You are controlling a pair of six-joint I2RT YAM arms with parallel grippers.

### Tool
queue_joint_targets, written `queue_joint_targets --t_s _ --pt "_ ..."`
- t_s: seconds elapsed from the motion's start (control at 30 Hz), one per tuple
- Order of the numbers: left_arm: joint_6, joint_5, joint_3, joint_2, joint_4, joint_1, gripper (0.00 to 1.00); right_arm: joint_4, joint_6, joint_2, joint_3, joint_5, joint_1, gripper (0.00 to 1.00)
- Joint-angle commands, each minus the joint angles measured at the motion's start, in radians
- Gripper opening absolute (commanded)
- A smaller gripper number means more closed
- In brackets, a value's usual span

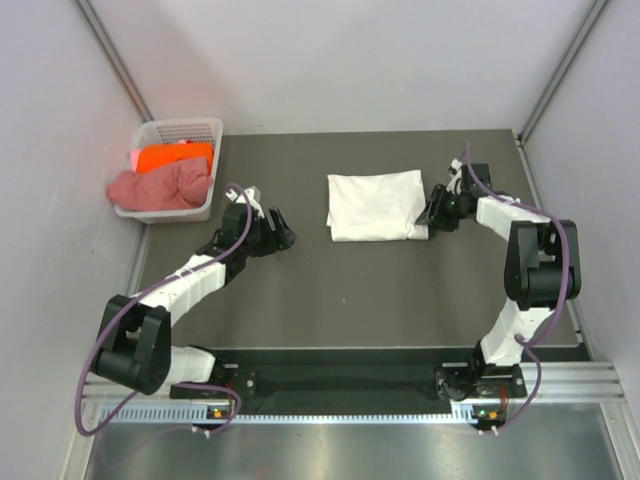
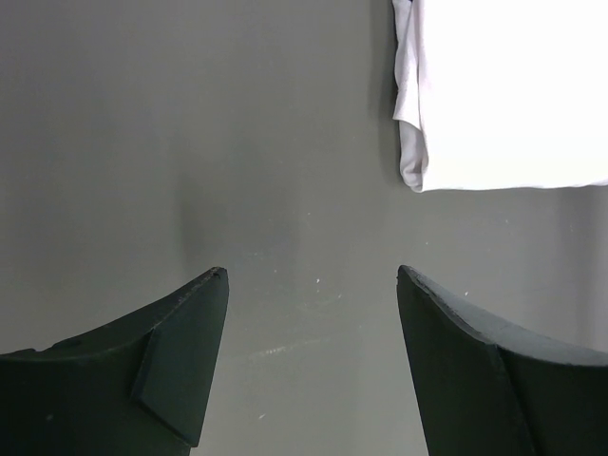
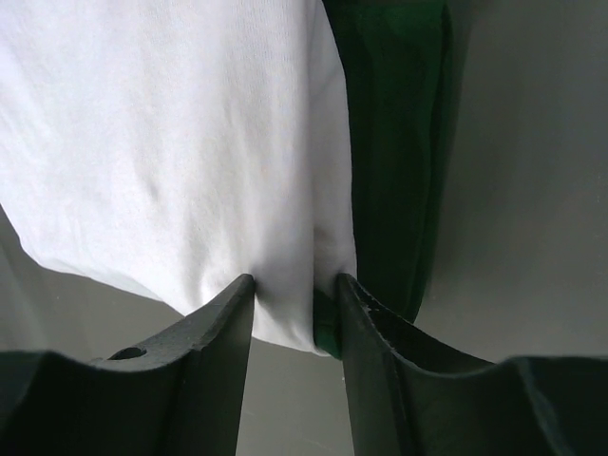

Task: Fold and stack the t-shirts
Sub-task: Neatly place the folded tshirt to the corner

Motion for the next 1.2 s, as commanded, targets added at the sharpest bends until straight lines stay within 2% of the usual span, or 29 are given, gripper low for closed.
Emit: queue_joint_targets --t_s 0.0,0.13,0.17,0.2,0.33,0.63,0.73,0.83,0.87,0.9,0.97,1.03,1.17 --pt "0.018 -0.016 0.019 -0.009 0.042 -0.004 0.76 0.044 -0.007 0.012 -0.004 -0.020 0.007 0.40" --pt "0.015 -0.016 0.013 -0.010 0.053 -0.004 0.76 0.034 -0.010 0.023 -0.004 -0.006 0.007 0.22" --pt "0.015 -0.016 0.011 -0.010 0.056 -0.004 0.76 0.022 -0.012 0.034 0.000 0.011 0.008 0.09" --pt "0.015 -0.014 0.011 -0.009 0.054 -0.004 0.76 0.008 -0.013 0.035 0.013 0.032 0.007 0.01" --pt "0.018 -0.013 0.007 -0.007 0.054 -0.004 0.76 -0.055 -0.016 0.023 0.022 0.146 -0.012 0.00" --pt "0.006 0.018 -0.019 -0.004 0.094 -0.004 0.75 -0.153 -0.032 -0.047 0.037 0.423 -0.231 0.00" --pt "0.001 0.035 -0.023 0.002 0.094 -0.004 0.75 -0.211 -0.041 -0.040 0.123 0.639 -0.291 0.00" --pt "0.001 0.043 -0.024 0.006 0.090 -0.004 0.75 -0.257 -0.020 -0.023 0.200 0.787 -0.317 0.00" --pt "0.000 0.043 -0.029 0.006 0.093 -0.004 0.75 -0.256 0.006 -0.037 0.203 0.819 -0.318 0.03" --pt "0.000 0.044 -0.032 0.008 0.097 -0.004 0.75 -0.262 0.020 -0.046 0.200 0.841 -0.318 0.11" --pt "-0.002 0.043 -0.039 0.011 0.108 -0.004 0.75 -0.256 0.049 -0.093 0.162 0.893 -0.317 0.45" --pt "-0.003 0.044 -0.039 0.019 0.110 -0.004 0.75 -0.248 0.065 -0.139 0.137 0.959 -0.312 0.46" --pt "-0.003 0.030 -0.049 0.011 0.113 -0.004 0.75 -0.218 0.091 -0.334 0.088 1.107 -0.269 0.45"
